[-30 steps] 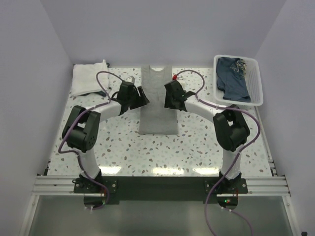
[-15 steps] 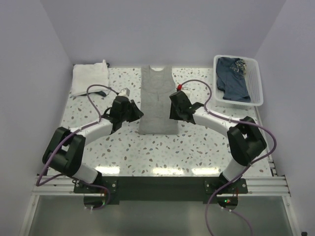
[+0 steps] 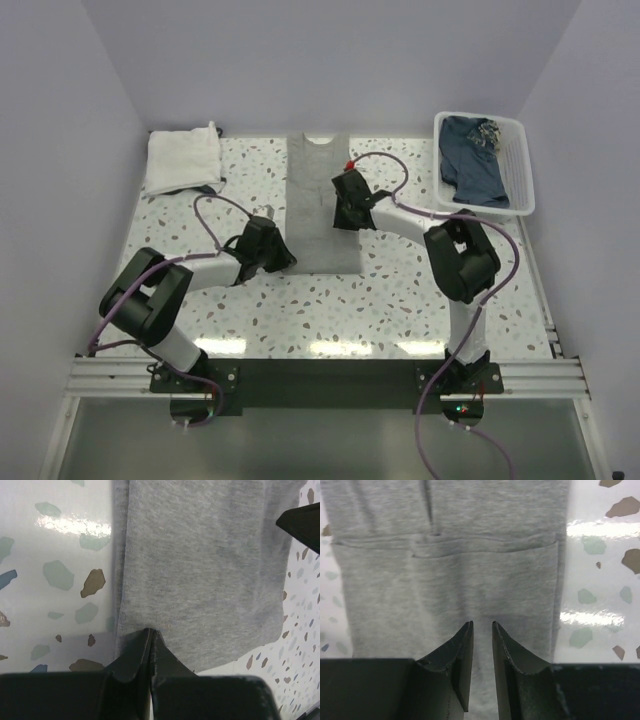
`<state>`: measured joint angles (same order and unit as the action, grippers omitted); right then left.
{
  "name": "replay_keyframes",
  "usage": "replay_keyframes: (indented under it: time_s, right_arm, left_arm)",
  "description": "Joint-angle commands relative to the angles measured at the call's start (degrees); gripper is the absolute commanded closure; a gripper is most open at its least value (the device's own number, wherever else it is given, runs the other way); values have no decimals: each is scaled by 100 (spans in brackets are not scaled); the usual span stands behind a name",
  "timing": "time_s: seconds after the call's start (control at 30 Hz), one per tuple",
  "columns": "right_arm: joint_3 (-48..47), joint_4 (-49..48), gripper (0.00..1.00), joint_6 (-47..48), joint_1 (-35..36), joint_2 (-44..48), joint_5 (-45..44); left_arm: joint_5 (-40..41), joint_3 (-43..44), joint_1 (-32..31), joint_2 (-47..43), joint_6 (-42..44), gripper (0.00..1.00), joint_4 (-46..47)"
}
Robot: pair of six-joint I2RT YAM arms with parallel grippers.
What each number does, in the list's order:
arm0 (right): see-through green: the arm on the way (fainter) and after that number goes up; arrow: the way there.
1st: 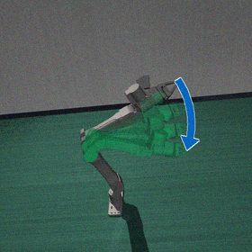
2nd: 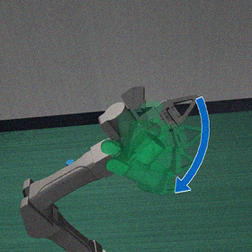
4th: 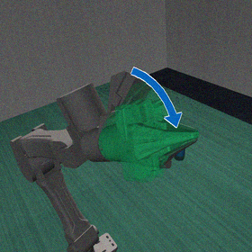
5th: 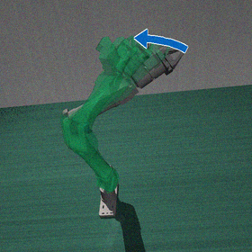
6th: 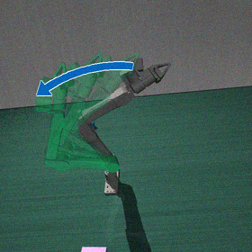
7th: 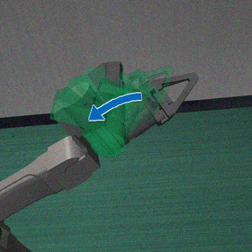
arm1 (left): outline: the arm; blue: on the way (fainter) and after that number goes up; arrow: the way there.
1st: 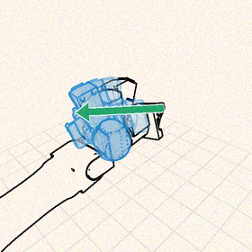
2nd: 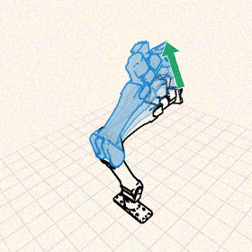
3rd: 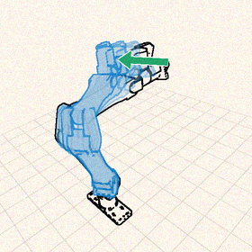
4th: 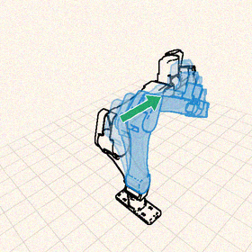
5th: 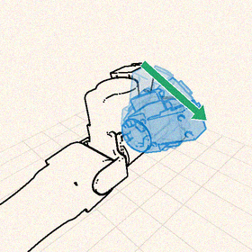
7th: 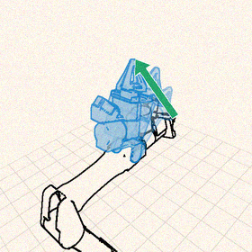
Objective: Fold and stack the tank tops
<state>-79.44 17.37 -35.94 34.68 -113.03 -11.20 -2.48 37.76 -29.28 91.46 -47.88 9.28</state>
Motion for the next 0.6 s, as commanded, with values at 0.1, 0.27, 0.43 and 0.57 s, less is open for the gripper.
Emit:
replay_keyframes:
  time_s: [0.1,0.27,0.43,0.57]
  right_arm:
    - [-28,-74,75,-115,-645,-316,495]
    - [-133,134,74,-36,-699,-254,558]
    - [-151,355,72,8,-717,-79,400]
    - [183,320,66,70,-725,263,373]
  left_arm:
    - [169,-251,1,144,-204,100,118]
    - [151,-365,-8,127,-187,100,118]
    - [239,-401,1,-58,-90,100,-13]
    - [73,-454,1,-172,59,100,109]
